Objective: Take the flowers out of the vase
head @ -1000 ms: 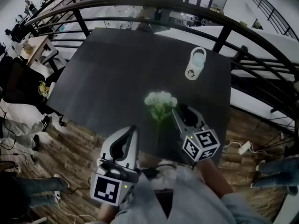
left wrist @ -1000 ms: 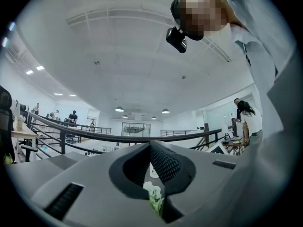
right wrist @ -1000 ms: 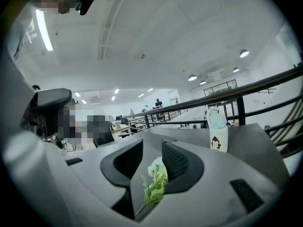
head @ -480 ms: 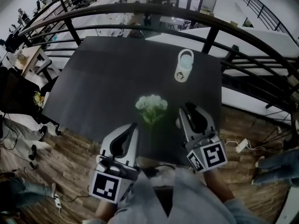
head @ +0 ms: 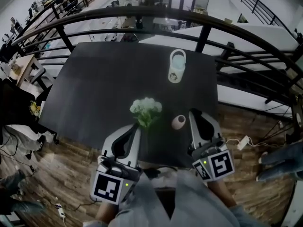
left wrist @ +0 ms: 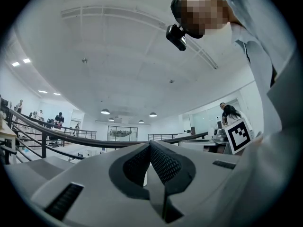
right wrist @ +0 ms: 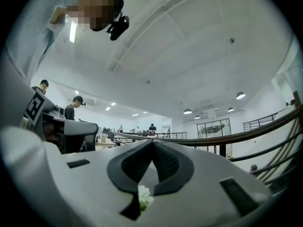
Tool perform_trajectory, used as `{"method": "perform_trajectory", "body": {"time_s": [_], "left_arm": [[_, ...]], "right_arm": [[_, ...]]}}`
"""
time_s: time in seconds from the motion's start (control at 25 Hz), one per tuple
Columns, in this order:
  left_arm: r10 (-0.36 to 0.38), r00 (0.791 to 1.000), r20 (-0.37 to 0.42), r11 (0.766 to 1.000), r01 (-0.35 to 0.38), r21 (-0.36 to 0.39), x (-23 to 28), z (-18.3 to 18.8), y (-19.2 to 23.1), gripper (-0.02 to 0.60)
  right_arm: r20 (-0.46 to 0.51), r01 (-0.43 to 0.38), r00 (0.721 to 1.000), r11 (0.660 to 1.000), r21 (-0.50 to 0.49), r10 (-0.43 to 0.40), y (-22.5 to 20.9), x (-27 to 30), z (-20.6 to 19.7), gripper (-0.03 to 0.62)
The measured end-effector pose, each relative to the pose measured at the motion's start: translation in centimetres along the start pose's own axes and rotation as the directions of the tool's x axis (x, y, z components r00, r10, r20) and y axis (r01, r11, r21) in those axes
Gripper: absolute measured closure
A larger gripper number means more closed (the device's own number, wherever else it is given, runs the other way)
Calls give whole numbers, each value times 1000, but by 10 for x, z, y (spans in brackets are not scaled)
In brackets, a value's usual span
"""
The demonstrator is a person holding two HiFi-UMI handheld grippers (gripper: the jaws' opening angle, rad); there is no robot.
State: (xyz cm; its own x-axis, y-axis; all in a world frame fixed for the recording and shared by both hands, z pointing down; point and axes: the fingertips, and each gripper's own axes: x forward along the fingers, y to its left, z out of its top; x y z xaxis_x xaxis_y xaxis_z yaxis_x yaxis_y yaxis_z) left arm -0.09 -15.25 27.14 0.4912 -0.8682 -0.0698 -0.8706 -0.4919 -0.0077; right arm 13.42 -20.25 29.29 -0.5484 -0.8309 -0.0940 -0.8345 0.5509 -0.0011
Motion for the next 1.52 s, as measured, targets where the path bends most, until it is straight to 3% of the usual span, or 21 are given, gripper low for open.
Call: {"method": "perform_trajectory", "body": {"time_s": [0.44, 0.92, 1.52], "left_arm": [[-21, 1000, 0, 1000, 21, 3, 7, -1, -2, 584], [31, 999, -11, 999, -30, 29, 2, 1, 15, 584], [41, 999, -15, 999, -41, 25, -1, 0, 14, 584]], "right_arm": [[-21, 7, 1000, 999, -37, -8, -3, -4, 3, 597], [-30, 4, 1000, 1000, -29, -5, -9, 0, 3, 599], [-29, -3, 1000, 1000, -29, 2, -13, 4, 7, 599]]}}
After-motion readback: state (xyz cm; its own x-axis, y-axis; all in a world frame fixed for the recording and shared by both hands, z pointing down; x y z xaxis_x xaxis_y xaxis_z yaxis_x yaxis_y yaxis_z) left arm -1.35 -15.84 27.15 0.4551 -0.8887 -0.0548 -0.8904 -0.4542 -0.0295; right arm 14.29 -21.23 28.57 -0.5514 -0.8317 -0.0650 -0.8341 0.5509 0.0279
